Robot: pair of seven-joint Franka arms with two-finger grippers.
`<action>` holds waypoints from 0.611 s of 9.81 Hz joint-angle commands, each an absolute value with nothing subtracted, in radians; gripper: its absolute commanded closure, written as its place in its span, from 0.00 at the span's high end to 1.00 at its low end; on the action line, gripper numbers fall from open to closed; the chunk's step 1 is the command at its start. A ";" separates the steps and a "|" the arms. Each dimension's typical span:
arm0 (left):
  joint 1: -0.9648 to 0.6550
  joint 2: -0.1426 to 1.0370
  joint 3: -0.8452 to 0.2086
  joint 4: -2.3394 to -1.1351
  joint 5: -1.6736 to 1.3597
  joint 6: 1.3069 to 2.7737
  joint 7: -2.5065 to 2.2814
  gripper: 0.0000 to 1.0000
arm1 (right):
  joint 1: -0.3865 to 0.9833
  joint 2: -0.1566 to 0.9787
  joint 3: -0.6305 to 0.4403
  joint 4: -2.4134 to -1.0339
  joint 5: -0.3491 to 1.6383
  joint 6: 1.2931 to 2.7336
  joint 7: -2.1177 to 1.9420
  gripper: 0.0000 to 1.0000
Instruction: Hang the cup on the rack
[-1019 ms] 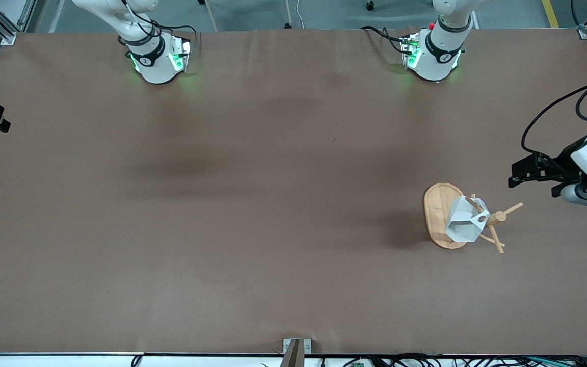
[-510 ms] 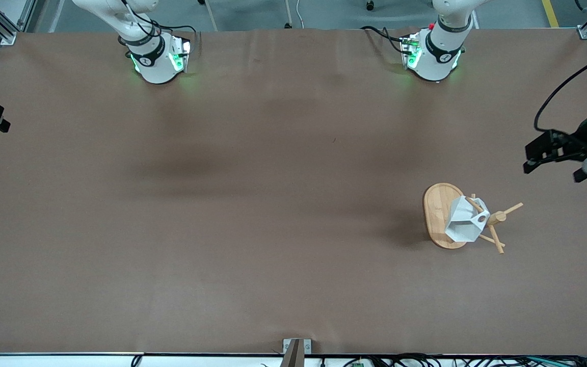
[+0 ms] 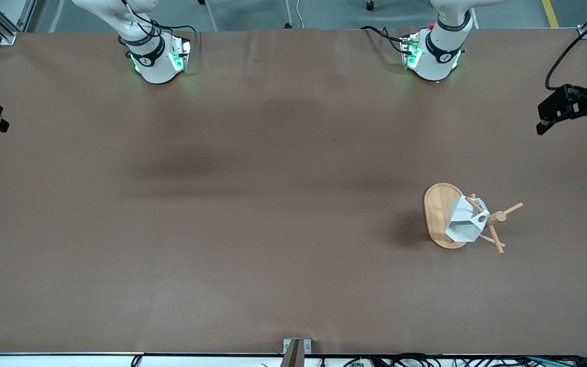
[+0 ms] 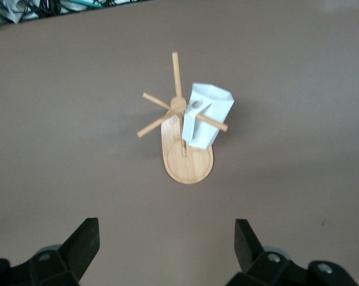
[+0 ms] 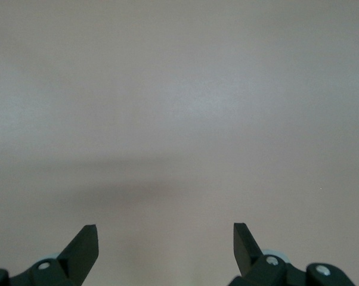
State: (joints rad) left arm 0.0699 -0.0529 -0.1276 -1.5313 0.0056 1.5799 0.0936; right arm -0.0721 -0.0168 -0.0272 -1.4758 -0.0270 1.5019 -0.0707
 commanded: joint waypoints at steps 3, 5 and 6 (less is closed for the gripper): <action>-0.006 -0.172 -0.078 -1.735 -0.006 1.575 0.031 1.00 | -0.081 -0.020 -0.012 -1.471 -0.046 1.502 -0.057 1.00; 0.009 -0.164 -0.103 -1.724 -0.002 1.548 0.037 1.00 | -0.081 -0.021 -0.012 -1.471 -0.046 1.502 -0.057 1.00; 0.041 -0.152 -0.133 -1.707 -0.002 1.546 0.037 1.00 | -0.081 -0.020 -0.012 -1.471 -0.046 1.502 -0.057 1.00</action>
